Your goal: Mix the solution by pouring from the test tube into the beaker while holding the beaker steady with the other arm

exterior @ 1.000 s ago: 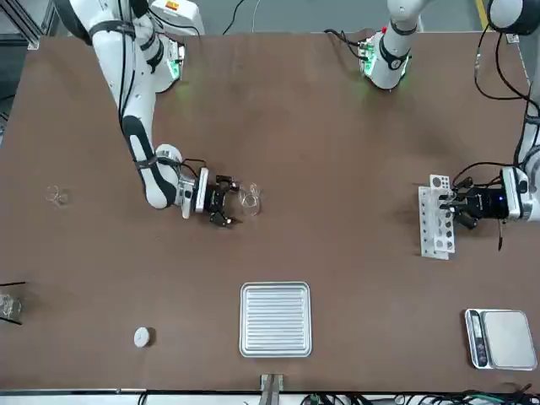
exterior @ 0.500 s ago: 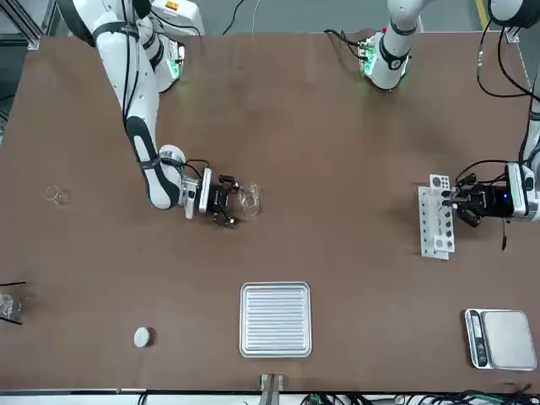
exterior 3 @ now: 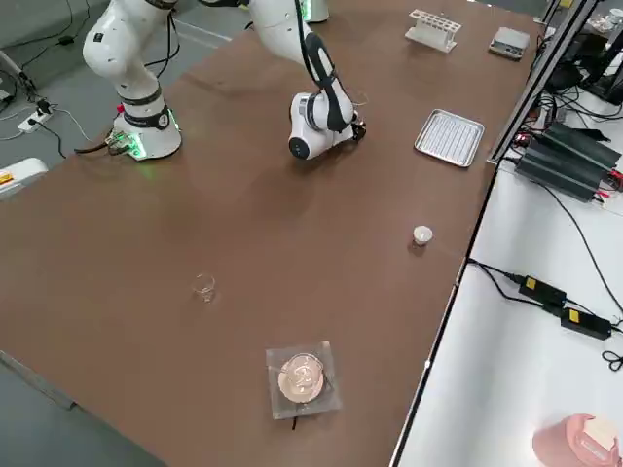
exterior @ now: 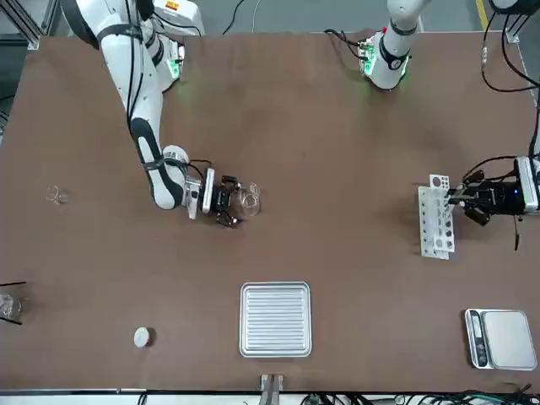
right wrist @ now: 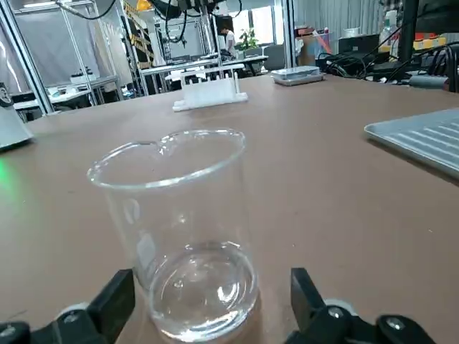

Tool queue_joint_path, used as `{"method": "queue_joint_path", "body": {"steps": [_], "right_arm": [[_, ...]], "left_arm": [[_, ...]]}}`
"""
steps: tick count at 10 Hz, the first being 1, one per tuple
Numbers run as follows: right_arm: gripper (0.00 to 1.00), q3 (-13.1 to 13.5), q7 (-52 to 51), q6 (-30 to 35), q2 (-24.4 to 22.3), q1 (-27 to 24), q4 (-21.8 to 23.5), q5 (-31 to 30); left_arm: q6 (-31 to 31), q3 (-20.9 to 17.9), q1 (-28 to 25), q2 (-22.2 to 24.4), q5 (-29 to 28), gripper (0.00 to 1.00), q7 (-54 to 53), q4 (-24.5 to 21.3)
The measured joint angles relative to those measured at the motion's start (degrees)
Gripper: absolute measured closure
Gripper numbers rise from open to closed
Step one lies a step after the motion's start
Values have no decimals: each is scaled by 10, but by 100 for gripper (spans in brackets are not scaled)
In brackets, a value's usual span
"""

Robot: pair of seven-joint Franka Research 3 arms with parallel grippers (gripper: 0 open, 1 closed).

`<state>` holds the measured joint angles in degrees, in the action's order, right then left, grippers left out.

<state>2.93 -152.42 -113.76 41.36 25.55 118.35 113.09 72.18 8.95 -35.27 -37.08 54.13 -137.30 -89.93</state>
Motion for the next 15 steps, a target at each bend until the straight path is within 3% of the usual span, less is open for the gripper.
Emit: {"method": "queue_joint_path", "body": {"steps": [4,7,15], "right_arm": [[6,-1,0,0,8,5,-10,11],[10,-1,0,0,10,9,-14,15],[23,-1,0,-1,10,10,-16,15]], "left_arm": [[59,9,80,51,0,78,93,6],[140,8,157,91,-1,78,135,-5],[391,9,382,97,11,78,325,-30]]}}
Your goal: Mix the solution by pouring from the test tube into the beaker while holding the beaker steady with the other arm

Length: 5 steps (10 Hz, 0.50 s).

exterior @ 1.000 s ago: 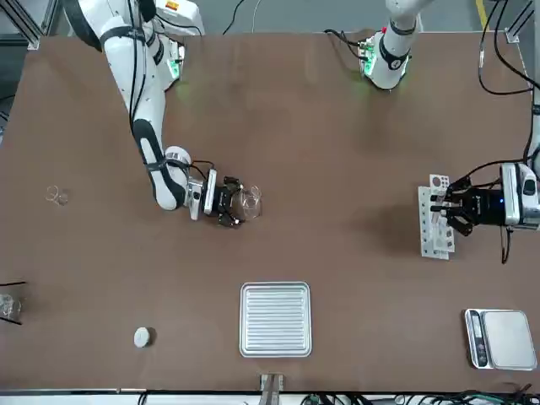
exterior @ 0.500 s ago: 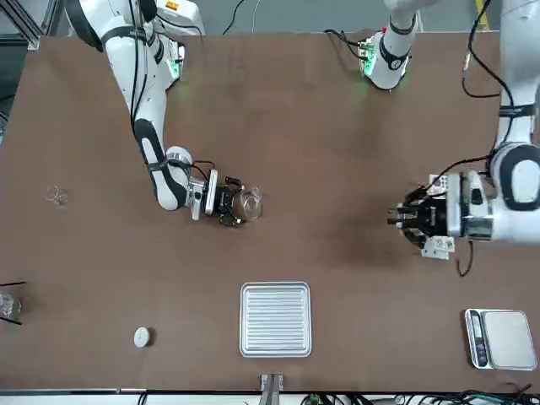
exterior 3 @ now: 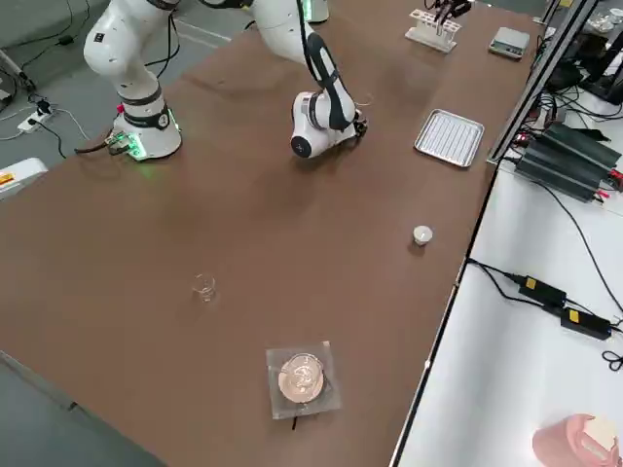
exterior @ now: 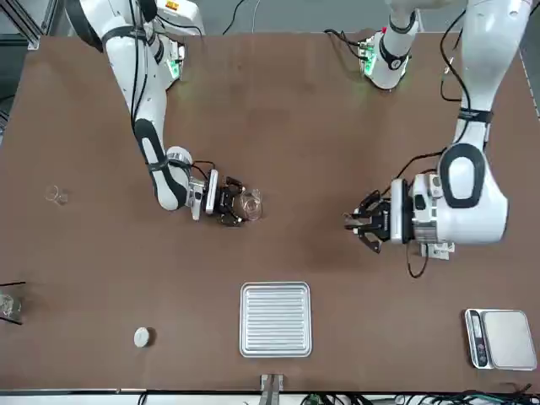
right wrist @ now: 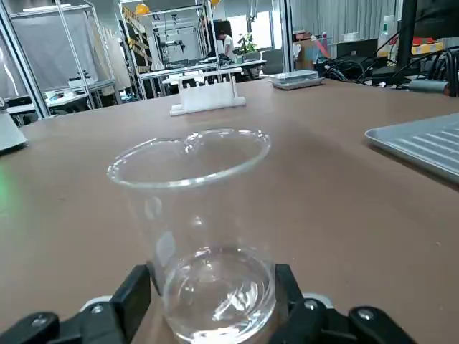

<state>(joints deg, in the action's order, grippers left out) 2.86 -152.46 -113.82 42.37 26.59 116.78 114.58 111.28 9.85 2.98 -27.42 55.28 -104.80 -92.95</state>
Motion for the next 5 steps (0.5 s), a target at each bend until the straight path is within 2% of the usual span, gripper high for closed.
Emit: {"method": "queue_joint_path", "body": {"steps": [3,5], "right_arm": [[24,0,0,0,0,0,0,0],[24,0,0,0,0,0,0,0]], "left_arm": [[111,-8,78,-3,0,78,75,-10],[159,-40,144,-10,0,78,107,-10]]}}
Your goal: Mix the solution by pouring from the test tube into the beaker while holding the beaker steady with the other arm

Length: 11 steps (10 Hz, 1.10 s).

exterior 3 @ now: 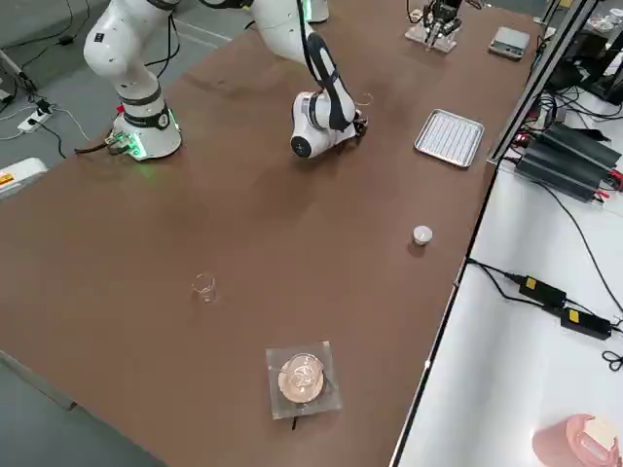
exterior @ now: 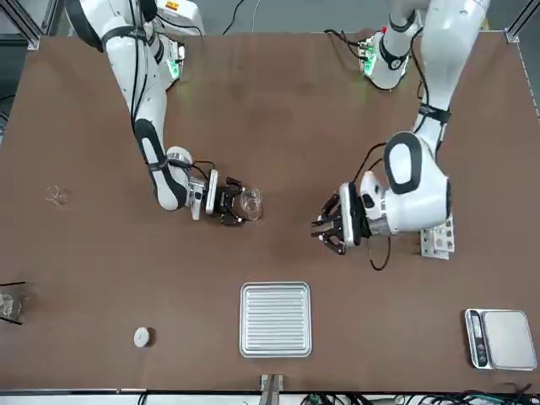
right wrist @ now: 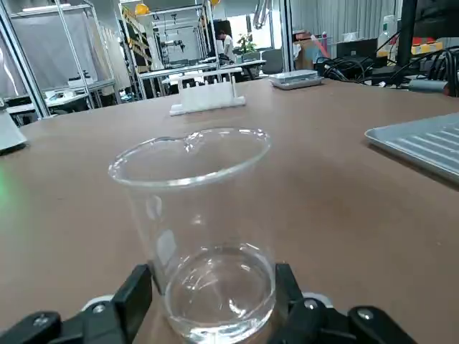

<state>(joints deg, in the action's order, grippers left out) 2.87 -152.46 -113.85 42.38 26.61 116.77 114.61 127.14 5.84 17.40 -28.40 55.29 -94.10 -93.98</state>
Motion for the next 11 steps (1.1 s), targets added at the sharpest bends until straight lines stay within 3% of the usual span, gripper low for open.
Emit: {"method": "queue_joint_path", "body": {"steps": [4,8,11], "right_arm": [[25,0,0,0,0,0,0,0],[25,0,0,0,0,0,0,0],[26,0,0,0,0,0,0,0]], "left_arm": [[36,-174,226,-17,1,78,46,-1],[49,-239,342,-45,-1,78,63,-1],[66,-254,401,-60,-61,78,143,4]]}}
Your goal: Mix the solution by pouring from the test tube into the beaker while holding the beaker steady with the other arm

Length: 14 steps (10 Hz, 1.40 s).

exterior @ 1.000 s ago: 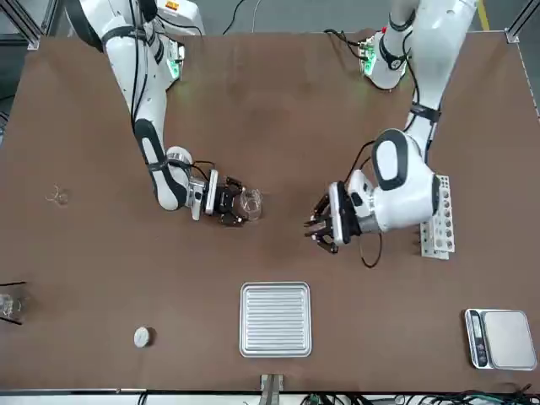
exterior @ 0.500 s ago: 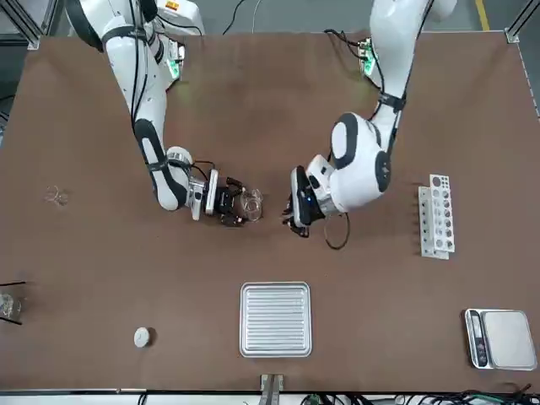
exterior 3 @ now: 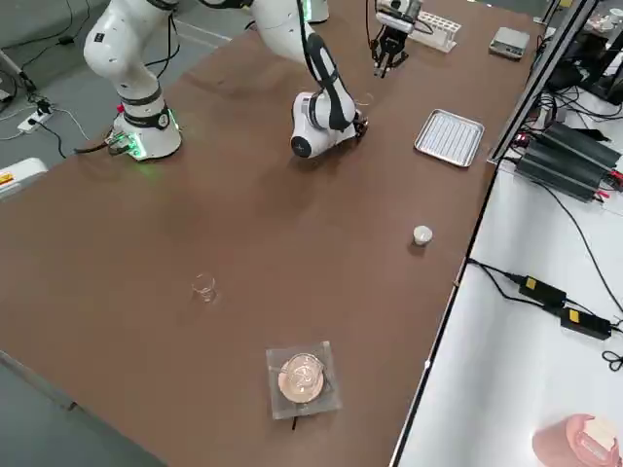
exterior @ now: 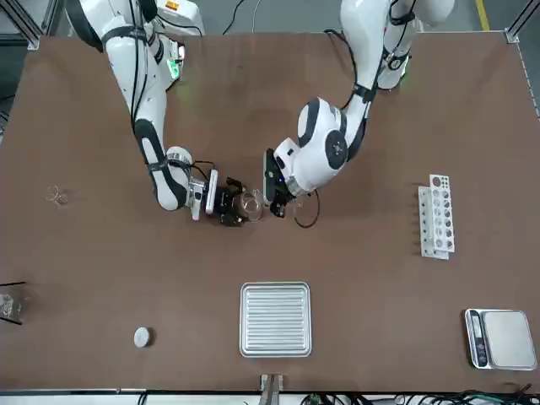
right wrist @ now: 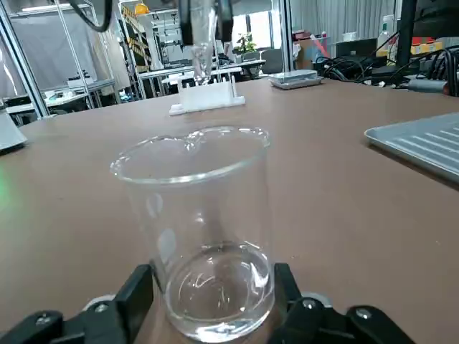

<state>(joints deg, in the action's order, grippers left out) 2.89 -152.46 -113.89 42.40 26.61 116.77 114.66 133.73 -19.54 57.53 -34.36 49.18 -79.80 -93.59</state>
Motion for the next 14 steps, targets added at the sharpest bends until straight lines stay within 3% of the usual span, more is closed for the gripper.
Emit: {"method": "queue_joint_path", "body": {"steps": [3,7,14], "right_arm": [[26,0,0,0,0,0,0,0],[26,0,0,0,0,0,0,0],[26,0,0,0,0,0,0,0]], "left_arm": [[1,-23,31,-26,-62,78,52,30],[-7,-24,40,-36,-175,78,148,59],[-21,-30,65,-52,-274,78,265,74]]}}
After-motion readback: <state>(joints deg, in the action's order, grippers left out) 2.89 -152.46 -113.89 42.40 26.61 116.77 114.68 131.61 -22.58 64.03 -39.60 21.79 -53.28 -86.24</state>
